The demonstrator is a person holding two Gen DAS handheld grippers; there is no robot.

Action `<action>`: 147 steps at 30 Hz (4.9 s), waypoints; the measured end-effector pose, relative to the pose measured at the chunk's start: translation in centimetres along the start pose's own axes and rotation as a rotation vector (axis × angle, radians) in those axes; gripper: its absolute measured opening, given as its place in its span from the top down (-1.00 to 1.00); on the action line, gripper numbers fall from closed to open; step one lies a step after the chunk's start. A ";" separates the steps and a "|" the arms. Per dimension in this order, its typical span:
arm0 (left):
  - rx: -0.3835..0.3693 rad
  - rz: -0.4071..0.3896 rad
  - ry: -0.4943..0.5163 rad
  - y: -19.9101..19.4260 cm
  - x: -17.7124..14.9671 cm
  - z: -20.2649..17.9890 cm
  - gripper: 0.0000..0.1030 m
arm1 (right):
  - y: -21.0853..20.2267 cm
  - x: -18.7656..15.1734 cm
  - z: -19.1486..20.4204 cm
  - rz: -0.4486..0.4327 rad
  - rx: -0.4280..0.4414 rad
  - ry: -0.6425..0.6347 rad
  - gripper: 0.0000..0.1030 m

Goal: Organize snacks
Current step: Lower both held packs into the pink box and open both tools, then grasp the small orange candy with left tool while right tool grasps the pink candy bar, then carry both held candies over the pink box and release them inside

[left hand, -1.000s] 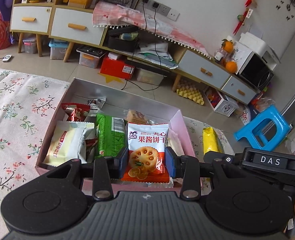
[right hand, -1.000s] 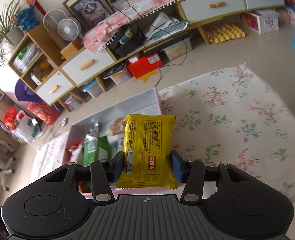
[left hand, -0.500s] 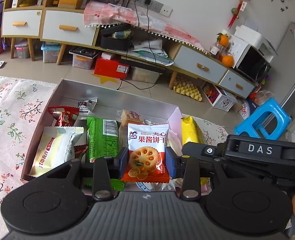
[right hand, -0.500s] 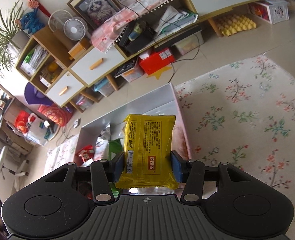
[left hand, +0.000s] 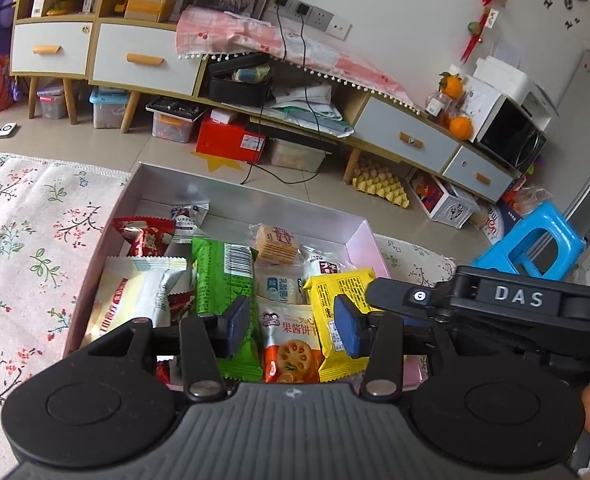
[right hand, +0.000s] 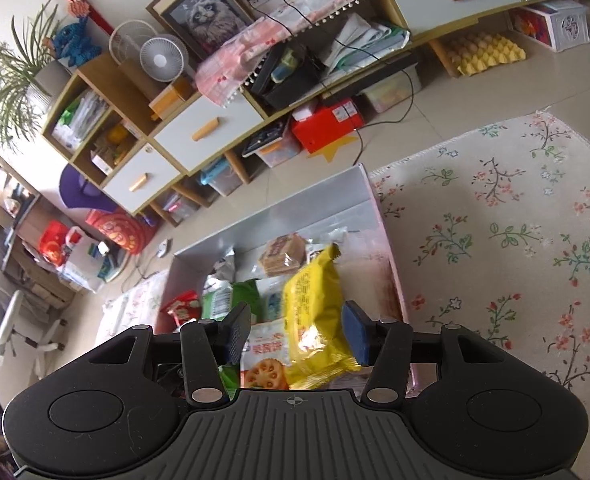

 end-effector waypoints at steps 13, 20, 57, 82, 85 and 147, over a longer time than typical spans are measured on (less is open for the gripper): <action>0.058 0.046 -0.103 -1.9 -1.3 0.5 0.04 | -2.8 0.5 -1.1 0.052 -0.069 -0.014 0.01; -0.025 0.141 -0.093 -1.9 -5.1 -2.7 -0.33 | -4.8 -0.7 -2.6 0.062 -0.200 -0.137 -0.02; 0.053 0.266 0.072 -0.2 -12.0 -5.9 0.76 | -7.3 -7.5 -8.4 0.221 -0.367 -0.522 -0.50; 0.165 0.299 0.174 -2.0 -12.6 -2.8 0.75 | -3.0 -13.0 -3.8 0.316 -0.299 -0.616 0.38; 0.172 0.306 0.186 -1.8 -12.9 -2.8 0.75 | -3.0 -13.0 -3.7 0.312 -0.303 -0.626 0.38; 0.174 -0.056 -0.120 -6.9 -0.1 4.0 0.78 | -7.7 -3.0 -2.2 0.035 -0.168 -0.294 0.40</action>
Point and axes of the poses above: each gripper's, at about its wrist camera, not at the fingertips, and y roughly the way its jaws point, z to its left, x to its top, the point moved 10 cm from there along y, roughly the way its jaws point, and after that the axes turned 7 degrees about -x, right-handed, at the moved point
